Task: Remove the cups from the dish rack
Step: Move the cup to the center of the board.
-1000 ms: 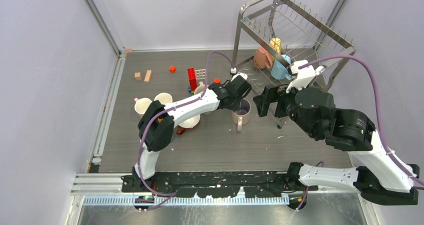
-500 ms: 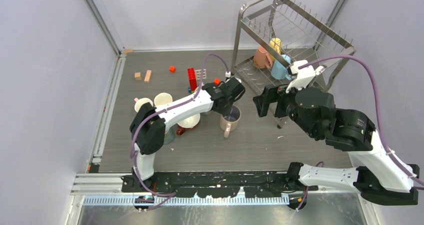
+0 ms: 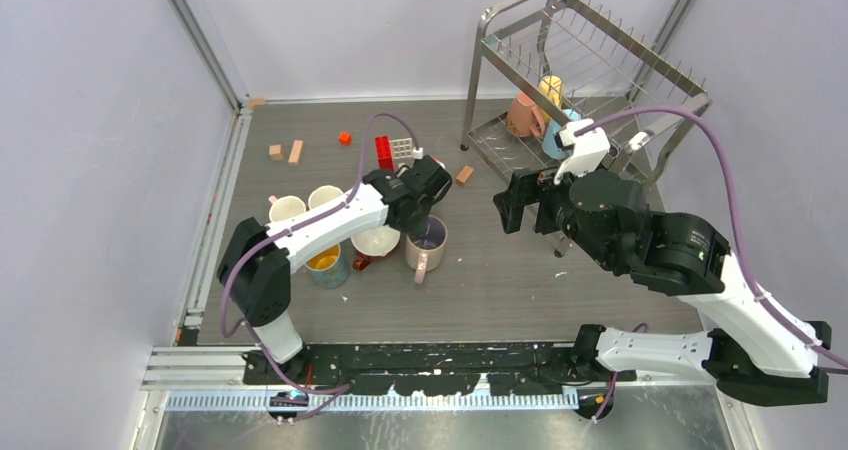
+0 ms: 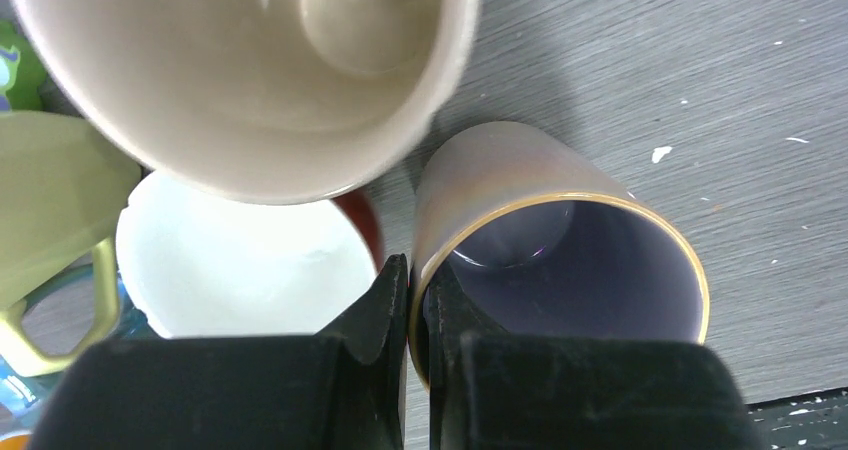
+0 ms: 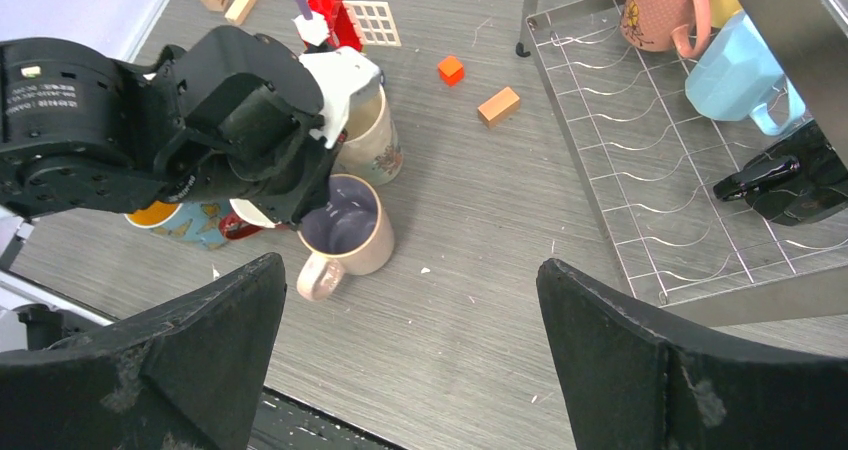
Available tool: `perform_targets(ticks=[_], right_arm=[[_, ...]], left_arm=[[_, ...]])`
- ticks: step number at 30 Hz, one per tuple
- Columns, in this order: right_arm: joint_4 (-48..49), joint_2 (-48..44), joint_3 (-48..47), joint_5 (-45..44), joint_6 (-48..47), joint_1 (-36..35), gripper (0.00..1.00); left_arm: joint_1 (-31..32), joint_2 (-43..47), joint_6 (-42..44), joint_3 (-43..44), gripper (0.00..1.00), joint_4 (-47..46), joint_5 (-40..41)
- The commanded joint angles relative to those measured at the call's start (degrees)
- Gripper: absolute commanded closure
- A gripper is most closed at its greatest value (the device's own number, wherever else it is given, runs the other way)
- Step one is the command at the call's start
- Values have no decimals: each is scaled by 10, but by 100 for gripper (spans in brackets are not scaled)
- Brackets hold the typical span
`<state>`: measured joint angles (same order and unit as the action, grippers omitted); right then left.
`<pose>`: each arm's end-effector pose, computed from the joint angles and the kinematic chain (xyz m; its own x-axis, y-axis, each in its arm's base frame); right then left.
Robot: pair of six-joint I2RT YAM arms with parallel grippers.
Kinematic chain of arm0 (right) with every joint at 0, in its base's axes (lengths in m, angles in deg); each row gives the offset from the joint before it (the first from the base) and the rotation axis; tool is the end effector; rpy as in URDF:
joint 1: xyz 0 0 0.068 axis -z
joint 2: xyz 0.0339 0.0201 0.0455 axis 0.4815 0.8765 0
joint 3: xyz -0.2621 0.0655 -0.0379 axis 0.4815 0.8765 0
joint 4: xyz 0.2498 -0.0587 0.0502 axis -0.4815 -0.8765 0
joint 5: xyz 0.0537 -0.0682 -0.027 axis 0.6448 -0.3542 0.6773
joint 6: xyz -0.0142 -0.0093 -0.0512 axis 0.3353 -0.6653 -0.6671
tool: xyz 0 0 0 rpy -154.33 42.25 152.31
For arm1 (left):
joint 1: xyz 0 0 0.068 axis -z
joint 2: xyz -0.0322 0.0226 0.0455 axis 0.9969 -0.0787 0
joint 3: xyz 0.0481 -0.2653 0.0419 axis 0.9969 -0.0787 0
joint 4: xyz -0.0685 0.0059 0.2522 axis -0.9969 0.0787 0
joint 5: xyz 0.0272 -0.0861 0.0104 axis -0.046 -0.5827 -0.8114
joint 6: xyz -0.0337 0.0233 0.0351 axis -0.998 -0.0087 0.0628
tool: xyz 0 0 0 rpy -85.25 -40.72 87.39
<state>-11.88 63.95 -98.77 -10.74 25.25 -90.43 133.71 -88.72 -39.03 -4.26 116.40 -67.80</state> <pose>0.0843 0.1127 0.4713 -0.3698 0.0203 -0.9289 -0.3406 0.9272 0.1558 0.2427 -0.2570 0.2632 -0.8207 0.2985 -0.4871 0.3174 0.9472 0.0457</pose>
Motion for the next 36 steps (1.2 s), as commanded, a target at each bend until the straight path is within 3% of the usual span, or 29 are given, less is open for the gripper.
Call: perform_targets(ticks=[1,6,10,21,29,36], right_arm=[[28,5,1,-2,4,0,0],[28,12,10,-5,10,0,0],[29,21,16,-6,14,0,0],[22,35,18,-18,23,0,0],[24,34,9,-24,25,0,0],[27,29,-21,-18,15,0,0]], left_arm=[[-19,53,3,-16,100,-35,-16],[-28,67,3,-43,99,-56,-22],[-30,78,4,-58,92,-69,-17],[-31,113,4,-65,61,-87,-56],[-30,159,-5,-43,45,-92,-101],[-30,190,-32,-45,29,-170,-165]])
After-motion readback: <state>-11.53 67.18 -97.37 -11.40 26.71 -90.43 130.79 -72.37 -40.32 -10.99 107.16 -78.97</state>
